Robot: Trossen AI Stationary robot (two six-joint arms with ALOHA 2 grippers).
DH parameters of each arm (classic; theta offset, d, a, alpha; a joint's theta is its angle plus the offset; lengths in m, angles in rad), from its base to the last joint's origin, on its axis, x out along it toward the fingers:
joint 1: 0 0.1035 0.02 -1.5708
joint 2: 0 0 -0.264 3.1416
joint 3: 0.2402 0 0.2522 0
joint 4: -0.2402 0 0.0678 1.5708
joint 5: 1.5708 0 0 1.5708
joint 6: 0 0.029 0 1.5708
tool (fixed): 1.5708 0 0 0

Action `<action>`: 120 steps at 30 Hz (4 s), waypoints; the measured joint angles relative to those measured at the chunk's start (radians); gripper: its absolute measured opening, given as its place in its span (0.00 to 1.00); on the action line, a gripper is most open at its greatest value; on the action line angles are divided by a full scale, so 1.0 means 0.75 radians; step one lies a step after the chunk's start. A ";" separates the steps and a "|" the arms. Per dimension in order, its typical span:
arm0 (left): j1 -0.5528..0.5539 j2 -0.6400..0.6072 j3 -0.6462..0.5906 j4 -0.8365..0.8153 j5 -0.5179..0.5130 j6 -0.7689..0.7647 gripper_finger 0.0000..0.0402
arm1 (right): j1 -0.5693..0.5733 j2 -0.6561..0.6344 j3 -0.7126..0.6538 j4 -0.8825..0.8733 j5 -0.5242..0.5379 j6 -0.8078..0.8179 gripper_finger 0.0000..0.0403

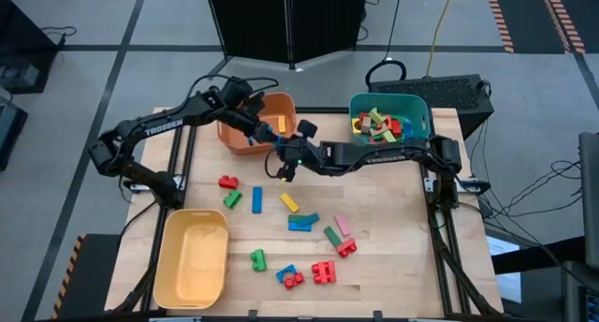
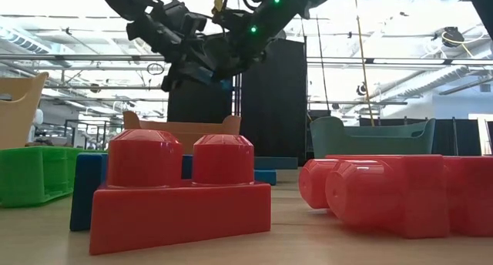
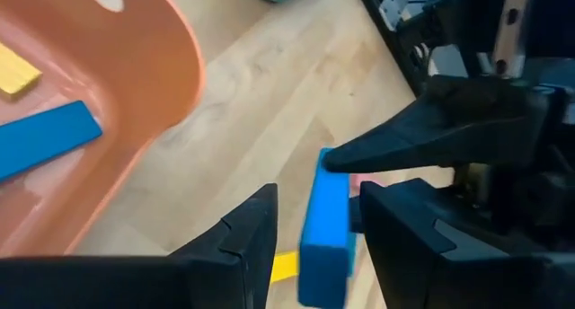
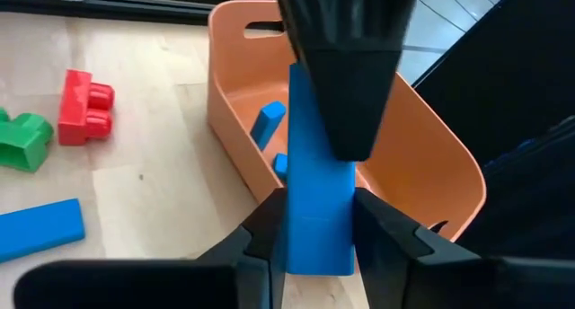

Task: Sort blocks by size
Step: Put the blue rectangular block into the orange bin, then put the yellow rectangular block into the orange bin

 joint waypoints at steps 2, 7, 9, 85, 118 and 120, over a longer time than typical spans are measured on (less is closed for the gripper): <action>0.000 -0.001 0.000 0.000 0.025 0.000 0.36 | 0.000 0.000 0.000 0.001 0.000 0.000 0.22; 0.000 -0.001 0.000 -0.006 0.048 0.000 0.23 | -0.002 0.000 0.000 0.002 0.006 0.001 0.22; 0.001 -0.001 0.000 -0.006 0.049 0.001 0.18 | -0.002 0.000 0.000 0.001 0.011 0.001 0.22; 0.228 0.105 0.001 -0.157 -0.630 0.181 0.48 | 0.014 0.103 -0.003 -0.128 -0.519 0.612 0.48; 0.148 0.101 0.001 -0.139 -0.518 0.172 0.49 | 0.182 0.260 -0.001 -0.363 -0.560 0.813 0.48; 0.148 0.101 0.001 -0.139 -0.519 0.168 0.49 | 0.182 0.260 -0.001 -0.372 -0.552 0.819 0.48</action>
